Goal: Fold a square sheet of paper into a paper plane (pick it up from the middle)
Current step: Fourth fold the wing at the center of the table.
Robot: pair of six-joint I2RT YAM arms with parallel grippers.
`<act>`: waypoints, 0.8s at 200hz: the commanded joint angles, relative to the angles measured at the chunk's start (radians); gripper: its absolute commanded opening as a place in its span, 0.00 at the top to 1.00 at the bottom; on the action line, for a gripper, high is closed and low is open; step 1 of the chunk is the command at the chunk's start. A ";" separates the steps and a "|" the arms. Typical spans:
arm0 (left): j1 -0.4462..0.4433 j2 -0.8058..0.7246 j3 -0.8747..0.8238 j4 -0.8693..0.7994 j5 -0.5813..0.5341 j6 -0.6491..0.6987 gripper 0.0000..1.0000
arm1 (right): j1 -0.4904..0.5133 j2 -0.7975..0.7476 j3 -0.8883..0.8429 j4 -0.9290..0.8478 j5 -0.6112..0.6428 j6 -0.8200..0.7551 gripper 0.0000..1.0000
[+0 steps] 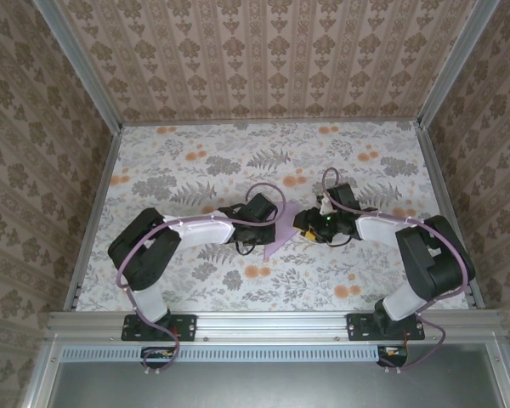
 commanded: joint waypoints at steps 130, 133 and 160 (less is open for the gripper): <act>0.010 0.004 -0.032 -0.011 -0.040 -0.005 0.96 | 0.033 0.146 0.077 0.081 -0.103 0.039 0.60; 0.009 0.004 -0.033 -0.012 -0.040 -0.005 0.96 | 0.032 0.148 0.075 0.088 -0.105 0.042 0.60; 0.010 -0.009 -0.032 -0.018 -0.041 -0.004 0.96 | 0.033 0.163 0.075 0.128 -0.135 0.063 0.65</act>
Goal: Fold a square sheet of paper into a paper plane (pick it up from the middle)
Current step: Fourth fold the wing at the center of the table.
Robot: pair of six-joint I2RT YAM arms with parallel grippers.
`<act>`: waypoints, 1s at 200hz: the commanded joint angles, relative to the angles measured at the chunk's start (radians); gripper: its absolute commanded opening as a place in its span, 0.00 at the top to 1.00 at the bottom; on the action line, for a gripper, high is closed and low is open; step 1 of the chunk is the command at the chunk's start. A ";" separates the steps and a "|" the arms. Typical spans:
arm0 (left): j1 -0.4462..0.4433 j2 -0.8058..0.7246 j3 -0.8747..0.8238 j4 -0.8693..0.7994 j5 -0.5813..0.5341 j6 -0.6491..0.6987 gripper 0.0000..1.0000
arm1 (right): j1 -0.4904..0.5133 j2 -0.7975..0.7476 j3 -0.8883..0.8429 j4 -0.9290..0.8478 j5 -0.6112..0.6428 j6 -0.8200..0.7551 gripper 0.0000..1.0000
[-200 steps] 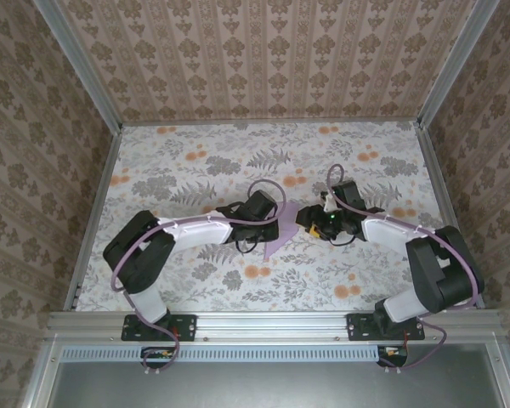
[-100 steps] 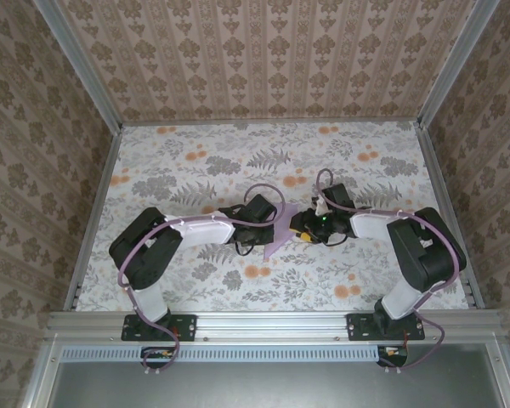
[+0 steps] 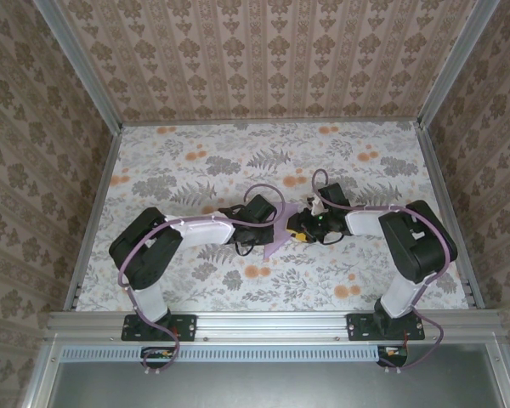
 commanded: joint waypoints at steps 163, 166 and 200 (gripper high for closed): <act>0.090 -0.248 -0.158 0.219 0.135 0.326 0.24 | 0.015 -0.072 0.089 -0.180 0.222 0.258 1.00; 0.092 -0.245 -0.159 0.230 0.142 0.343 0.23 | 0.015 -0.072 0.091 -0.184 0.225 0.266 1.00; 0.080 -0.176 -0.133 0.299 0.187 0.550 0.18 | 0.031 -0.065 0.131 -0.245 0.259 0.342 1.00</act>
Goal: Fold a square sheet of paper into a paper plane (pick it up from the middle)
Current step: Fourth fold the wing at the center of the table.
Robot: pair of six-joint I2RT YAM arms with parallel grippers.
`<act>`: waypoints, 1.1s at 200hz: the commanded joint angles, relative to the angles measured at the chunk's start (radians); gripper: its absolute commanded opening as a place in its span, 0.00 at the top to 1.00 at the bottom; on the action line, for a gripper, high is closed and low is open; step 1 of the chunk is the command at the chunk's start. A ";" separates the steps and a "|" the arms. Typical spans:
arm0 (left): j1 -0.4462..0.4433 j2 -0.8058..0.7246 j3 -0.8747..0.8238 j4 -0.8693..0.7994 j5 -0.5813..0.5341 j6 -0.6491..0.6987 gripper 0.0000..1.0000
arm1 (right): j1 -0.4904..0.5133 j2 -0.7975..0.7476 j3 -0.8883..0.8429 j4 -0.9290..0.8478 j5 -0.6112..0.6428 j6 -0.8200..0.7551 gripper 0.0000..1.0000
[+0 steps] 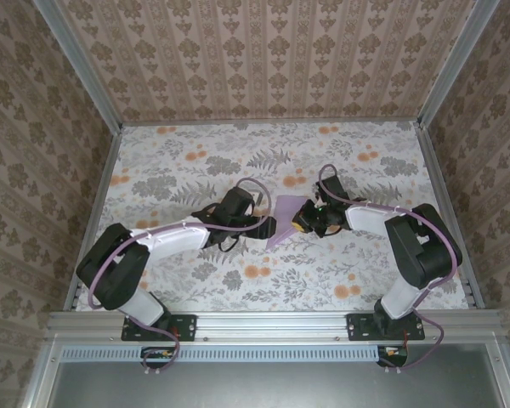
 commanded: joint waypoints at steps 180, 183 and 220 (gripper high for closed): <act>-0.099 0.228 -0.066 0.418 -0.073 0.425 0.61 | 0.022 0.029 0.158 -0.202 0.008 0.181 0.88; -0.099 0.228 -0.068 0.417 -0.075 0.429 0.62 | 0.022 0.028 0.158 -0.203 0.008 0.181 0.87; -0.099 0.230 -0.082 0.419 -0.071 0.459 0.71 | 0.019 0.024 0.168 -0.222 0.003 0.175 0.82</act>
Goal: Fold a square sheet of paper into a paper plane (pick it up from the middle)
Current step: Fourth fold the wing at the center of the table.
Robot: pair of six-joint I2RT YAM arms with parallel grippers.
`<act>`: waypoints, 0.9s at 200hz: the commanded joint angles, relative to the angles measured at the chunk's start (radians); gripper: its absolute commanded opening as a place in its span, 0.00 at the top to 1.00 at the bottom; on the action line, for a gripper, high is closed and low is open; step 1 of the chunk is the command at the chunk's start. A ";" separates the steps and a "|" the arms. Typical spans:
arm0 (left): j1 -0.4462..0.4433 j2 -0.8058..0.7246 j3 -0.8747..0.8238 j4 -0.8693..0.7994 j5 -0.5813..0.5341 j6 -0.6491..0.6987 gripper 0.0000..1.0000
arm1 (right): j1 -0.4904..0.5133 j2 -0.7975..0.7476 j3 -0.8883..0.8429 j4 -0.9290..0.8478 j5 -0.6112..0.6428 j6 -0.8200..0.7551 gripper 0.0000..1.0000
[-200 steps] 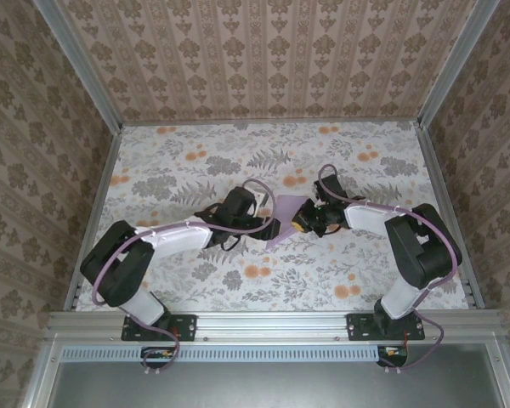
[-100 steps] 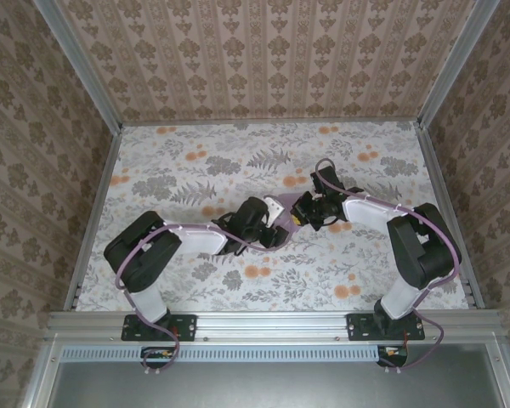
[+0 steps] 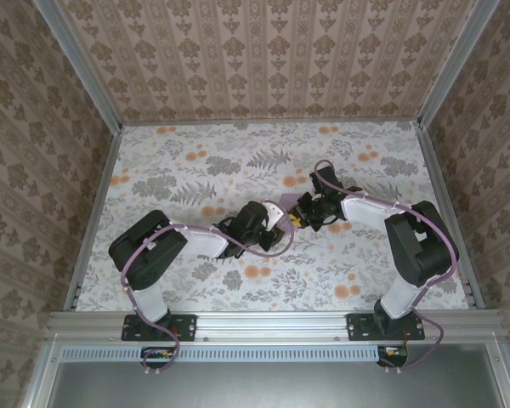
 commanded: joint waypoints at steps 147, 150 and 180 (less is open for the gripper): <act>0.054 -0.020 -0.030 0.006 0.143 -0.246 0.89 | -0.085 -0.104 -0.005 -0.055 -0.047 -0.376 0.45; 0.058 -0.022 -0.030 0.006 0.150 -0.258 0.89 | -0.084 -0.101 -0.008 -0.046 -0.057 -0.393 0.45; 0.073 -0.035 -0.033 -0.004 0.204 -0.360 0.89 | -0.082 -0.069 -0.048 0.008 -0.143 -0.513 0.45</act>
